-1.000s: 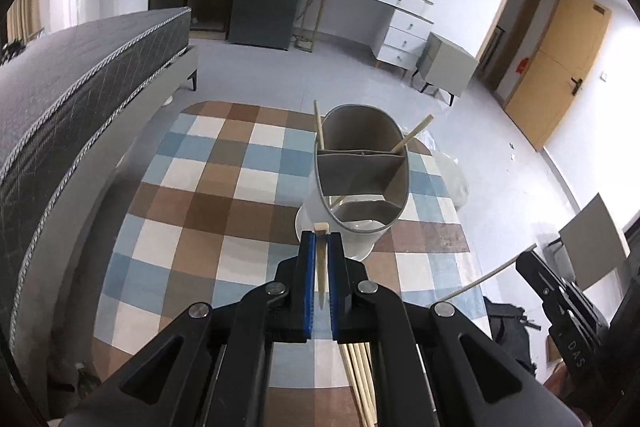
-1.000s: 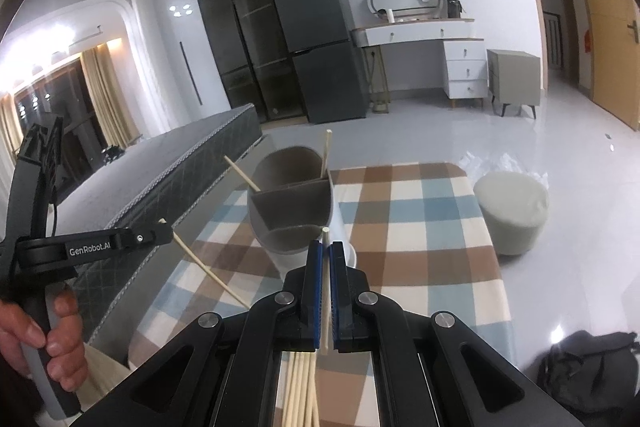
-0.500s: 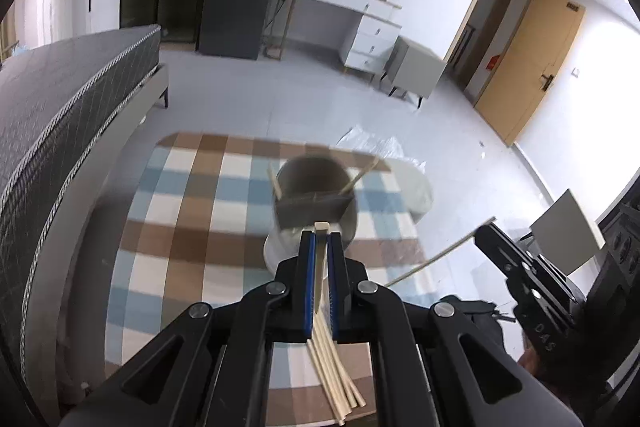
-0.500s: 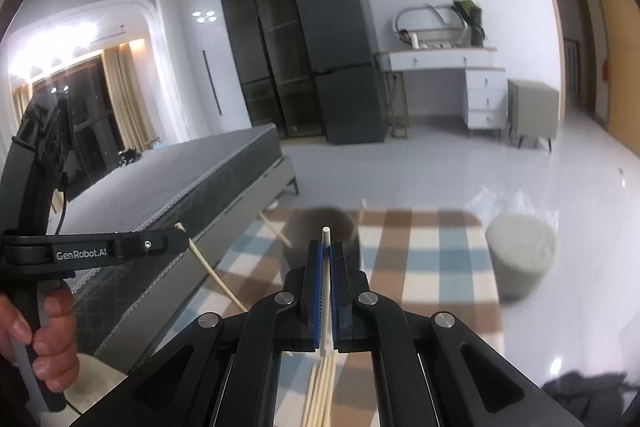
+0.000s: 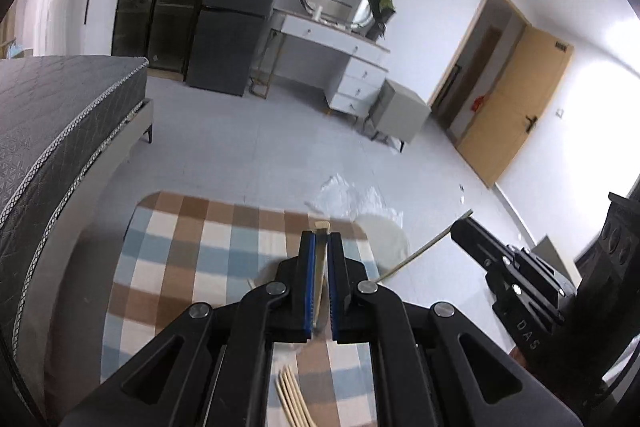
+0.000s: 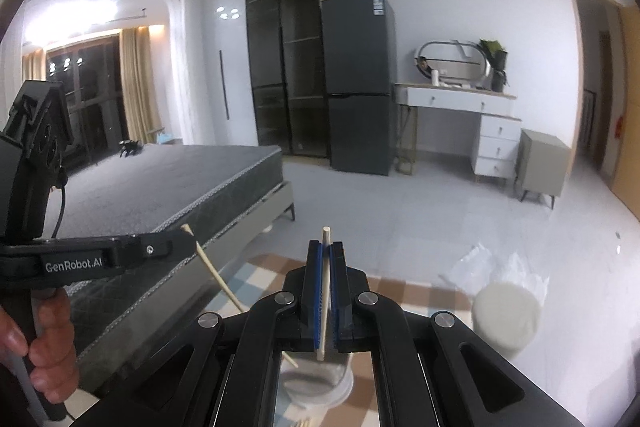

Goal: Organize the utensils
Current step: 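Lift both held chopsticks and carry them above the utensil holder, then open the left gripper over the holder while the right gripper releases its chopstick, then move both open grippers back down to the chopstick pile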

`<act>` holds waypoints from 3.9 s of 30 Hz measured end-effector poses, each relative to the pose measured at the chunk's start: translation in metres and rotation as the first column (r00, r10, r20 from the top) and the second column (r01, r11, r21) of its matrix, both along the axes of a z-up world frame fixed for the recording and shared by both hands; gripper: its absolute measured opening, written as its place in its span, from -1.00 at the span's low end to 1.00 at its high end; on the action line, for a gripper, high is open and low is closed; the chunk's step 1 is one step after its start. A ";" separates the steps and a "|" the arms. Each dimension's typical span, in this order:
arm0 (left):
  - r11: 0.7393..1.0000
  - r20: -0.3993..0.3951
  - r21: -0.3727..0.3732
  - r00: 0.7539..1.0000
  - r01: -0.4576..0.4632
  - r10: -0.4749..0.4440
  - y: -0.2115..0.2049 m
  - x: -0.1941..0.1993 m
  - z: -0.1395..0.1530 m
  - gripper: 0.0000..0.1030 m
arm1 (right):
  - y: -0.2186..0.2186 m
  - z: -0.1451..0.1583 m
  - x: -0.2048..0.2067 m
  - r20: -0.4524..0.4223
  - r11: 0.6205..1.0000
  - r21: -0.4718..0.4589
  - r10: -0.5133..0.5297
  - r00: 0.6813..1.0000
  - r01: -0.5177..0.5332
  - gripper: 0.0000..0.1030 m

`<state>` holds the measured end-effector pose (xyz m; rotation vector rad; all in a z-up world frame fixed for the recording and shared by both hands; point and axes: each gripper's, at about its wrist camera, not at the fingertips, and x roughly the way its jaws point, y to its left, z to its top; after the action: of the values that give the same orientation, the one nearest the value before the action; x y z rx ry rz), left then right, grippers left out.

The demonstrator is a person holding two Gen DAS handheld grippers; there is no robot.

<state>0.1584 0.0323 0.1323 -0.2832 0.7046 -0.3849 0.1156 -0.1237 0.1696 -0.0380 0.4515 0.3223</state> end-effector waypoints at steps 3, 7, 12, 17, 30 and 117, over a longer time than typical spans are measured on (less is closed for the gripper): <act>1.000 0.014 -0.020 1.000 -0.023 0.023 0.006 0.015 -0.003 -0.98 | 0.008 0.002 0.016 -0.003 0.999 -0.025 0.024 1.000 -0.024 -0.95; 0.999 -0.006 -0.040 0.999 -0.035 0.035 0.011 0.035 -0.017 -0.98 | 0.022 -0.003 0.041 -0.031 0.995 -0.060 0.072 0.997 -0.074 -0.95; 0.996 -0.053 -0.079 0.998 -0.047 0.043 0.019 0.055 -0.037 -0.99 | 0.034 -0.024 0.058 -0.086 0.987 -0.105 0.111 0.990 -0.119 -0.95; 0.994 -0.083 -0.108 0.996 -0.019 0.010 0.015 0.064 -0.054 -0.99 | 0.039 -0.051 0.068 -0.136 0.980 -0.133 0.128 0.983 -0.146 -0.95; 0.996 -0.208 -0.029 0.976 -0.079 0.071 0.030 0.060 -0.069 -0.56 | 0.034 -0.095 0.087 -0.275 0.982 -0.092 0.133 0.952 -0.164 -0.70; 0.882 -0.359 0.321 0.818 -0.344 0.450 0.037 -0.072 -0.204 0.91 | 0.029 -0.308 0.009 -0.747 0.962 -0.148 0.045 0.663 -0.232 -0.70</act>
<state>0.0862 0.0696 -0.0717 -0.2769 1.0869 0.1816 0.1245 -0.0949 -0.1386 -0.1763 1.3168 0.4330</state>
